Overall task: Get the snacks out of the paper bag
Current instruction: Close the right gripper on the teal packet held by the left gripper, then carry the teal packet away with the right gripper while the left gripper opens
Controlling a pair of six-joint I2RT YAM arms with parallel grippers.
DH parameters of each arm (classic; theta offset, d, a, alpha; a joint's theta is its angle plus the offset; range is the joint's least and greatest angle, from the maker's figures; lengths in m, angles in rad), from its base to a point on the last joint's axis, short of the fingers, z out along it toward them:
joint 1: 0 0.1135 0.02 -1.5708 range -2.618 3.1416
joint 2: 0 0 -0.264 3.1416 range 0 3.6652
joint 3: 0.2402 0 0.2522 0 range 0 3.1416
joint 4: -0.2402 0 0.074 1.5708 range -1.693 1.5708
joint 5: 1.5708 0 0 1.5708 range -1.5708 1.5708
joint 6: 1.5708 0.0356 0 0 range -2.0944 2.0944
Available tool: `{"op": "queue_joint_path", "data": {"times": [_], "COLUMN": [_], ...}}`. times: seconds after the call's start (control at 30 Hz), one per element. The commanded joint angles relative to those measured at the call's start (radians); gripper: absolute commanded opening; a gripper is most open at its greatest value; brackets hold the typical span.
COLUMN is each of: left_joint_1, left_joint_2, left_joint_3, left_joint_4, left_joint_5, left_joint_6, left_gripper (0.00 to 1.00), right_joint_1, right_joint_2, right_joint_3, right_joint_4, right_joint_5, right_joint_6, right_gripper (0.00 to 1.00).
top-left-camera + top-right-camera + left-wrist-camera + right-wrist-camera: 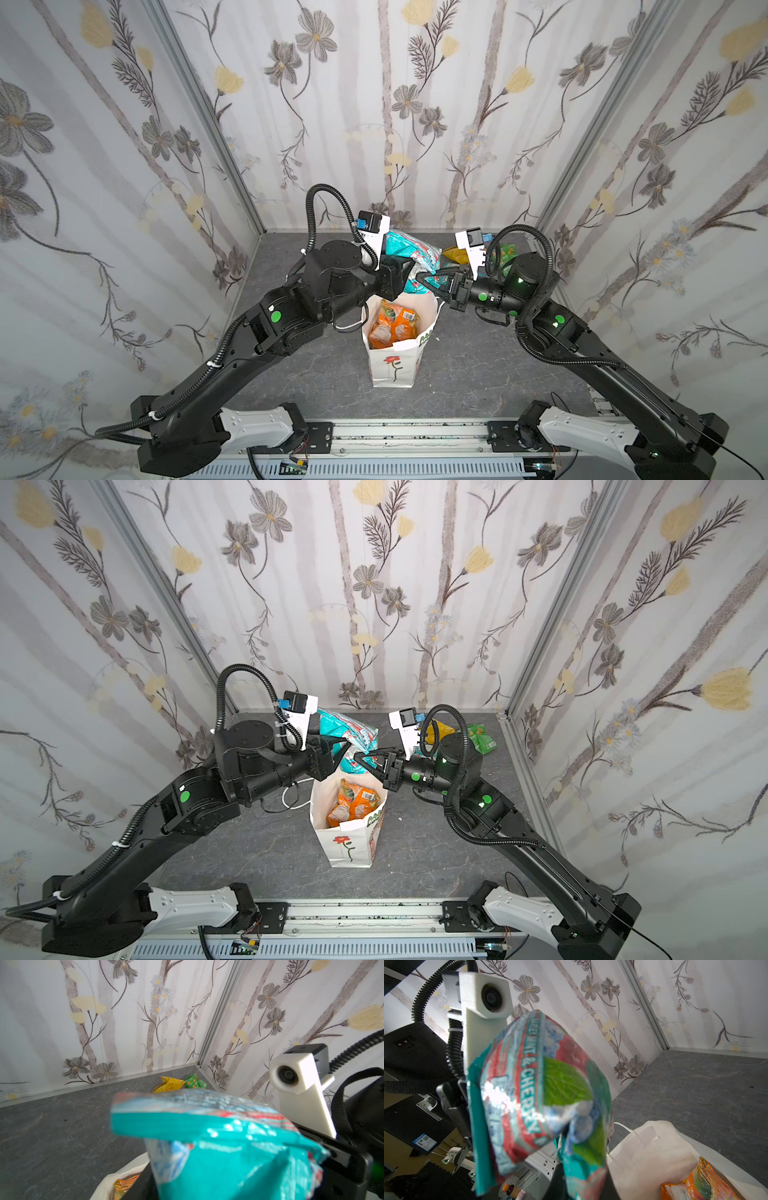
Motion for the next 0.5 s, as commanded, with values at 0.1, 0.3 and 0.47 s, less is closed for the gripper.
{"op": "queue_joint_path", "data": {"times": [0.1, 0.3, 0.47], "left_joint_1": [-0.005, -0.027, -0.073], "left_joint_2": [-0.034, -0.044, -0.024], "left_joint_3": [-0.006, -0.02, -0.019], "left_joint_4": [0.028, 0.039, 0.02], "left_joint_5": [0.032, 0.139, 0.173], "left_joint_6": [0.044, 0.097, 0.137], "left_gripper": [0.66, 0.74, 0.79], "right_joint_1": [-0.039, -0.134, -0.259], "right_joint_2": [-0.021, -0.048, -0.073], "right_joint_3": [0.009, -0.002, -0.036], "right_joint_4": [0.062, 0.067, 0.079], "right_joint_5": [0.041, 0.024, -0.013], "right_joint_6": [0.009, 0.033, 0.055], "right_gripper": [0.0, 0.0, 0.0]}}
